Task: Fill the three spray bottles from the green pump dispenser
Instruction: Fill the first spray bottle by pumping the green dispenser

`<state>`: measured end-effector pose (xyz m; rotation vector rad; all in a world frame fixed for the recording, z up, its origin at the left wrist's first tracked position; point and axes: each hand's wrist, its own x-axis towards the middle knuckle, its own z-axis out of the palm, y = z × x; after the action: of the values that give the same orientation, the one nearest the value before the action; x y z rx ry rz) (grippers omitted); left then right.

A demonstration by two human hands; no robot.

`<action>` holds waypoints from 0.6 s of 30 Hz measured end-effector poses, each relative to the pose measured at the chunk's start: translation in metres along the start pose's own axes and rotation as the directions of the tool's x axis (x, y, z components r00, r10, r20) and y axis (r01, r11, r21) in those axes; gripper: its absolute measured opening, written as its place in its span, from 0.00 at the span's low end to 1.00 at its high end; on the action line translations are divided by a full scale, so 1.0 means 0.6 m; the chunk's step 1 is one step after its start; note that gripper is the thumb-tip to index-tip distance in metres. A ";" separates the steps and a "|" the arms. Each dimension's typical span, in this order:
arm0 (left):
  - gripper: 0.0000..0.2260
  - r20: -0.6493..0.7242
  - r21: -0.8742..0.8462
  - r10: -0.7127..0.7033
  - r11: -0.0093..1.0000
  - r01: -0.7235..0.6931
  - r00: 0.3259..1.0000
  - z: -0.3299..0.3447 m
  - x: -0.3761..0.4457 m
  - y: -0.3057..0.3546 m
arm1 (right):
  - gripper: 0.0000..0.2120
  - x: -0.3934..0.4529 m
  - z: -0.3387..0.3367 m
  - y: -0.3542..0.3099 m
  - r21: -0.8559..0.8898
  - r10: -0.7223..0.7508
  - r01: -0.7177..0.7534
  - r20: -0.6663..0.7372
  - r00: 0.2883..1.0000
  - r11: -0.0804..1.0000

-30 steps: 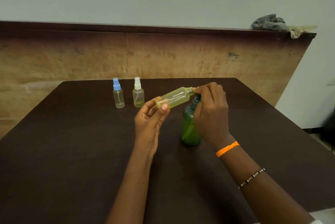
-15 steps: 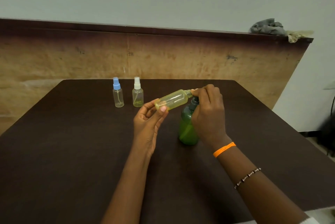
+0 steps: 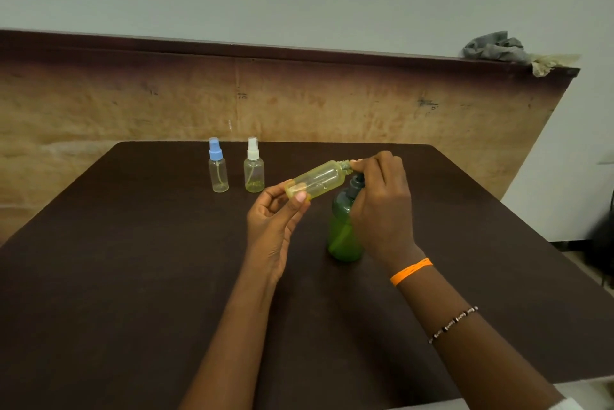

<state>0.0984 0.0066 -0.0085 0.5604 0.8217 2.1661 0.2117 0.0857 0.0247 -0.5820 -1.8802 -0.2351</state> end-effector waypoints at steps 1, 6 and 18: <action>0.13 0.006 -0.005 0.008 1.000 -0.008 1.000 0.001 0.001 0.000 | 0.14 0.005 -0.004 0.000 0.008 -0.009 0.008 0.009 1.000 1.000; 0.13 0.012 -0.009 0.011 1.000 -0.011 1.000 0.001 0.004 -0.001 | 0.17 0.004 -0.008 -0.003 0.033 0.015 -0.016 0.021 1.000 0.999; 0.14 0.015 -0.017 0.015 1.000 -0.015 1.000 0.004 0.003 -0.001 | 0.17 0.010 -0.015 0.003 0.045 0.009 -0.013 0.089 0.996 0.999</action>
<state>0.0988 0.0091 -0.0072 0.5750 0.7923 2.1779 0.2183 0.0848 0.0333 -0.5806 -1.9626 -0.1610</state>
